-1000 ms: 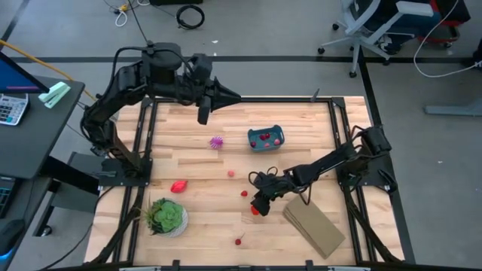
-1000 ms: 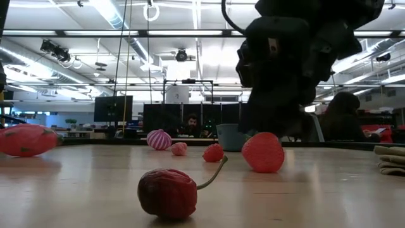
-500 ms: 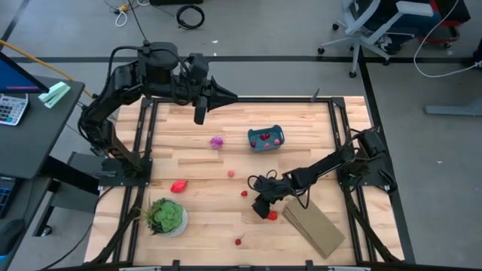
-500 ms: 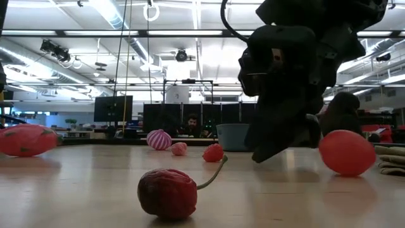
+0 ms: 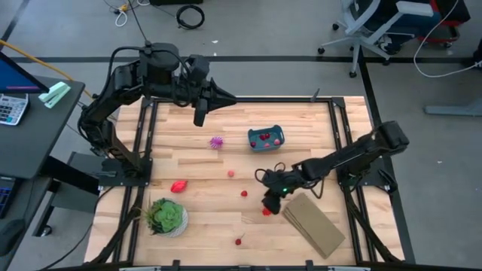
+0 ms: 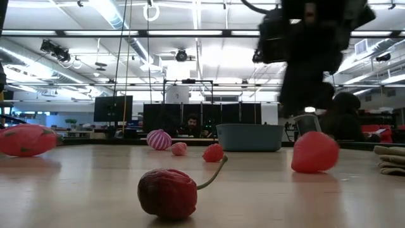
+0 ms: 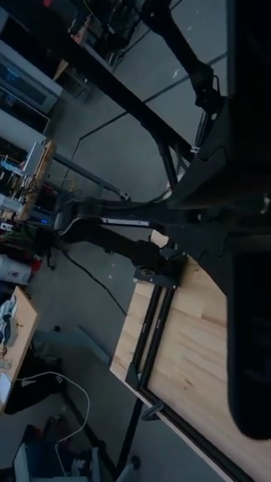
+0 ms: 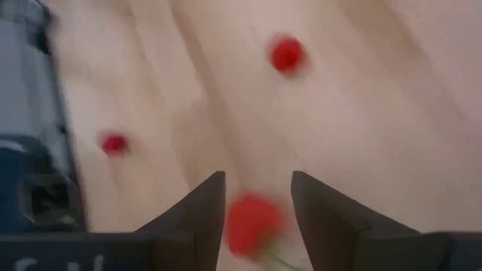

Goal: Pick and placing Produce into tupperware
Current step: Put the strawberry into the bin

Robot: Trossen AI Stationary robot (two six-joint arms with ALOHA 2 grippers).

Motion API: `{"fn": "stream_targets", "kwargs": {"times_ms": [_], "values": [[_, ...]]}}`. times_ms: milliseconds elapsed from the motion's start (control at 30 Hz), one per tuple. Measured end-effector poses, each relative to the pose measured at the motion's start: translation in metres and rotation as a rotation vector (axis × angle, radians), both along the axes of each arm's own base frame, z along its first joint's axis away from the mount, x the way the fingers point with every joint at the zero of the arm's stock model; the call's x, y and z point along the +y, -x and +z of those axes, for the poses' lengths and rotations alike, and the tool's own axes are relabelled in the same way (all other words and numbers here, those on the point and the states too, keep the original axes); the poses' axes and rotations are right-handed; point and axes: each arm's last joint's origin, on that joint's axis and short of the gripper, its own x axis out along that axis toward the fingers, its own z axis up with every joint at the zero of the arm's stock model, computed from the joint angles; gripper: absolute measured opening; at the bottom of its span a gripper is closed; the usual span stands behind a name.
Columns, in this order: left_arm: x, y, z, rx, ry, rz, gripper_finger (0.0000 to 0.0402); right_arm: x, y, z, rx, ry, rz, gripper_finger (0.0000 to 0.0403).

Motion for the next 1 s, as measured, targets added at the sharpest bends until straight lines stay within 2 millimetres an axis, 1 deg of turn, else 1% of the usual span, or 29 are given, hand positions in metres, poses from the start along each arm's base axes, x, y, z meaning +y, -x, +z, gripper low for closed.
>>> {"fn": "stream_targets", "kwargs": {"times_ms": [67, 167, 233, 433, 533, 600, 767, 1000], "values": [[0.000, 0.000, 0.000, 0.003, 0.000, 0.000, 0.0045, 0.000, 0.007, 0.003, 0.043, 0.018, 0.014, 0.0162], [0.000, 0.000, -0.001, 0.006, 0.001, 0.000, 0.0044, 0.001, 0.016, 0.000, 0.111, 0.055, 0.045, 0.0162], [0.000, 0.000, -0.001, 0.011, 0.001, 0.000, 0.0045, 0.005, 0.016, 0.000, 0.090, 0.073, 0.092, 0.0162], [0.000, 0.000, -0.002, 0.015, 0.002, 0.000, 0.0046, 0.022, 0.023, 0.002, 0.044, 0.113, 0.385, 0.0162], [0.000, 0.000, -0.002, 0.018, 0.003, 0.000, 0.0041, 0.032, 0.027, 0.002, 0.027, 0.120, 0.495, 0.0162], [0.000, 0.000, -0.002, 0.018, 0.002, 0.000, 0.0039, 0.038, 0.029, -0.001, 0.020, 0.174, 0.528, 0.0162], [0.000, 0.000, -0.002, 0.017, 0.001, 0.000, 0.0037, 0.044, 0.030, -0.012, 0.003, 0.430, 0.595, 0.0162], [0.000, 0.000, -0.002, 0.017, 0.001, 0.000, 0.0037, 0.045, 0.030, -0.015, 0.001, 0.469, 0.632, 0.0162]]}}
